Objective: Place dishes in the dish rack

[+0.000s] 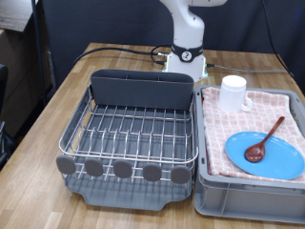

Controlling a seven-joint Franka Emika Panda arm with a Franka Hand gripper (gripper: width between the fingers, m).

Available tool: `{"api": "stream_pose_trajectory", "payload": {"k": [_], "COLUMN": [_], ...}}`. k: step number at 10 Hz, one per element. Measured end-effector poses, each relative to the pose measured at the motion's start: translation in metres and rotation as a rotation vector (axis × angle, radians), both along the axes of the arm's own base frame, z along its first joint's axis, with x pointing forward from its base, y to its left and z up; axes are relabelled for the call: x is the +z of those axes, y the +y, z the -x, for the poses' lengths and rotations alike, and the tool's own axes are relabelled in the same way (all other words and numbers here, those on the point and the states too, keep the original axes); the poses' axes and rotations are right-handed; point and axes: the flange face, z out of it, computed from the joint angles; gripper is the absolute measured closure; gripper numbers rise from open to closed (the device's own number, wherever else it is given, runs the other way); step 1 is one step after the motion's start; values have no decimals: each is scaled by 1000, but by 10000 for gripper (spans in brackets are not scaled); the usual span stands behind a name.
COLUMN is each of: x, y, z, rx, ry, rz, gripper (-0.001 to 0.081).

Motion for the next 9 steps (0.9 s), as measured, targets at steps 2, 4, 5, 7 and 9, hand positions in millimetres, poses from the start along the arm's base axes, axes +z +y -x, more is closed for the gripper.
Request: {"api": "stream_pose_trajectory", "payload": {"k": [2,4,5,7,9], "x": [-5,-14,-17,-26,-40], "y": [20,43,55,75,89], "z": [-11,-24,-32,-51,-72], "rx": [-38,-91,-118,-184,-258], "ry": [-28,-42,-47,-49,-49], "rz": [20,38,41,38,22], "gripper": [3,3,3,3,3]}}
